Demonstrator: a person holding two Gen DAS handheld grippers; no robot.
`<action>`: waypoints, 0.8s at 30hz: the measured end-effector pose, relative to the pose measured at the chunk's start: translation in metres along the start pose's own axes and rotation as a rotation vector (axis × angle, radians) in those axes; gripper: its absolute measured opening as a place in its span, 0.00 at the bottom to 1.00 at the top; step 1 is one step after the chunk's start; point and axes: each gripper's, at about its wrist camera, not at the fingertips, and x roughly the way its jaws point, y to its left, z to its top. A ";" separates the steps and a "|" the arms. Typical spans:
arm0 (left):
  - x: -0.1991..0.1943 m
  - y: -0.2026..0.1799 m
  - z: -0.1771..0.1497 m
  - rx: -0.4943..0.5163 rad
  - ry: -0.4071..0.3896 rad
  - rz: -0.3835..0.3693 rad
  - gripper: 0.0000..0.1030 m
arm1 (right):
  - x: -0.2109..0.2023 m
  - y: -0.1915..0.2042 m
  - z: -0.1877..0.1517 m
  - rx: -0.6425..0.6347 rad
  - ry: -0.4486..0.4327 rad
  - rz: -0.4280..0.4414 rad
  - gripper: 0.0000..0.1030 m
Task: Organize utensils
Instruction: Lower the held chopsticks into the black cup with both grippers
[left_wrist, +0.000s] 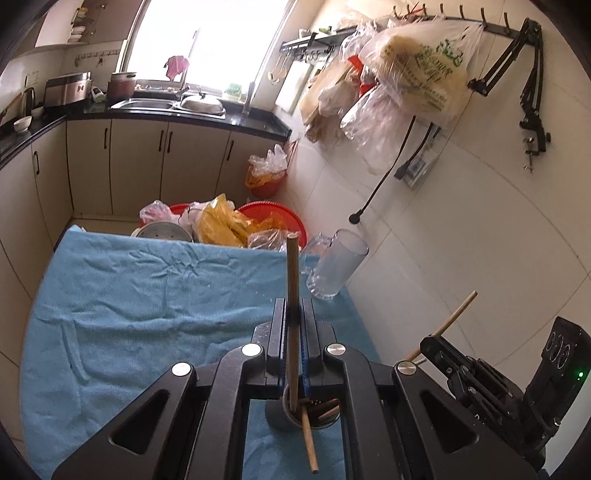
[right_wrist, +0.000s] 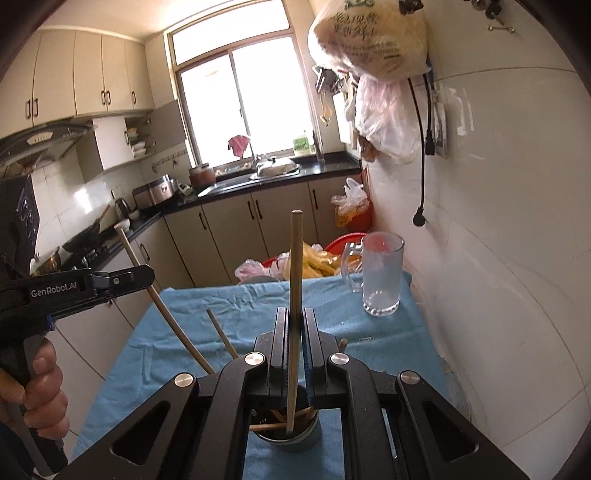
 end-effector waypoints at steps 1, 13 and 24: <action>0.002 0.001 -0.002 -0.002 0.006 0.000 0.06 | 0.003 0.000 -0.002 0.000 0.009 0.001 0.06; 0.018 0.009 -0.013 -0.004 0.048 0.006 0.06 | 0.022 -0.002 -0.018 -0.004 0.074 -0.005 0.07; 0.029 0.010 -0.020 0.007 0.082 0.017 0.07 | 0.032 -0.008 -0.031 -0.011 0.134 -0.016 0.07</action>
